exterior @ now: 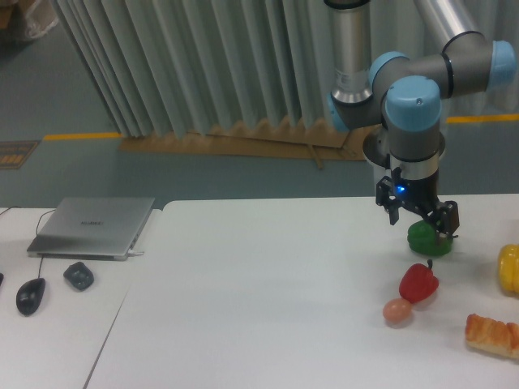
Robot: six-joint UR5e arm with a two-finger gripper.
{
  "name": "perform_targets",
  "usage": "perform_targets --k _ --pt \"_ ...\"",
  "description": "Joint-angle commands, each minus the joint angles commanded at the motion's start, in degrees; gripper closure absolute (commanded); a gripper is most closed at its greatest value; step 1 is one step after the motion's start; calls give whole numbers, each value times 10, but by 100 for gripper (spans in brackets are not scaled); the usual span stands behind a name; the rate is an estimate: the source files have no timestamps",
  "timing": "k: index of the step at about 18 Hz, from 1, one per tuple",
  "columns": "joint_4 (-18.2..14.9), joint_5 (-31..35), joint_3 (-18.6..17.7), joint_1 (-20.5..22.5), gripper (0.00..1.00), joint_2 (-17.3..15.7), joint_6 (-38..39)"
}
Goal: Place the yellow pepper in a basket
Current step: 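Move the gripper over to the yellow bell pepper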
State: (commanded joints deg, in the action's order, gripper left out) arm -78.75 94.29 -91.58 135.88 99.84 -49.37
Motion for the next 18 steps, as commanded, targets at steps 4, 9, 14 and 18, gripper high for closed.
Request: perform_targets --k 4,9,14,18 --pt "1 53 27 3 0 31 -317" --pt "4 99 36 31 0 44 -319" --pt "-39 85 17 117 0 22 -393" --pt "-29 -12 14 129 0 15 -176"
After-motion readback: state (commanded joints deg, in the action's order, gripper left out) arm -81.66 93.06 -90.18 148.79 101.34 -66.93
